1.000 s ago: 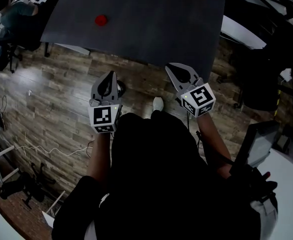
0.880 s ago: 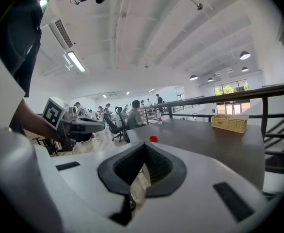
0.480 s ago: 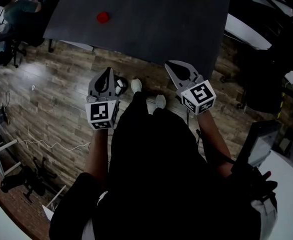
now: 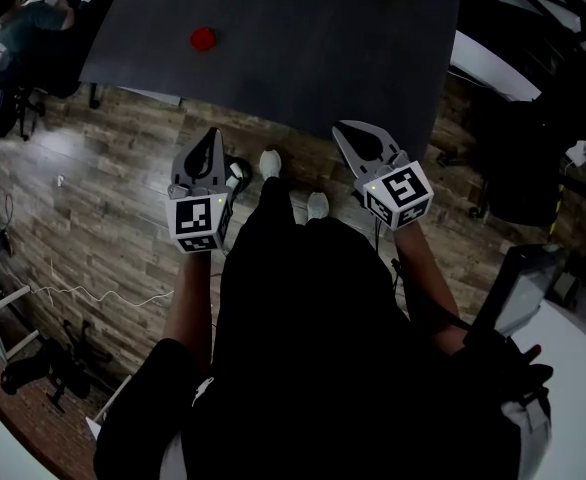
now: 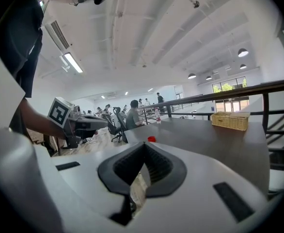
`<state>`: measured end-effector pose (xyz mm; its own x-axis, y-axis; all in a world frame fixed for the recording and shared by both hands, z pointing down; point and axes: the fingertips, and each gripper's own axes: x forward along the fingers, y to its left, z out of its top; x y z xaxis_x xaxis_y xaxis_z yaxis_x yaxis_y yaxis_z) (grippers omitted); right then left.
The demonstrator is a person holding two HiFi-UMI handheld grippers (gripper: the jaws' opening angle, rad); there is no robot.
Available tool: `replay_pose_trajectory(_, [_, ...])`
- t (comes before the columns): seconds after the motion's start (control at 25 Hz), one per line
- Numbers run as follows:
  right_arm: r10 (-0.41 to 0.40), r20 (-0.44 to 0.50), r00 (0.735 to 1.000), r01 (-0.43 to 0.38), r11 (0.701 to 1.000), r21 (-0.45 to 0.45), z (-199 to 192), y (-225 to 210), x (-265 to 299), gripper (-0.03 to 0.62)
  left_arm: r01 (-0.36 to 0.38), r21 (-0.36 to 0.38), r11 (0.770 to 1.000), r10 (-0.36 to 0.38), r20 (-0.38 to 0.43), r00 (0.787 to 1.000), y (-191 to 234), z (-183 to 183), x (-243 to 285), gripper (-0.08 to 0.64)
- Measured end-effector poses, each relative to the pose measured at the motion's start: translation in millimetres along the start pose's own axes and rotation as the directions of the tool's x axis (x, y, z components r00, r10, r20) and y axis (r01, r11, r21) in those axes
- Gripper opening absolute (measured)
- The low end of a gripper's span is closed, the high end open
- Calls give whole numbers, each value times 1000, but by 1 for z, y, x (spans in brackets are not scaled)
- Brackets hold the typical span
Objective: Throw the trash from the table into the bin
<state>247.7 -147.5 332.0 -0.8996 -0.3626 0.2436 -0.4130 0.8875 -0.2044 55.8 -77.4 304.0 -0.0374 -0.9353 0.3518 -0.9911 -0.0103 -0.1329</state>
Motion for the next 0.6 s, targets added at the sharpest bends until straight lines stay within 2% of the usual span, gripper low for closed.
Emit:
replay_pose_trajectory(0.32, [7,-28,1000,-8,1000,-18,12,7,56,5,-19,-39,999,19,-6,1000,64,-10,29,11])
replay_pose_trajectory(0.6, [3,-37,999,-5,999,-45,39,3,108,5,-15,-55,998,14,-26,1000,108,-10,69,9])
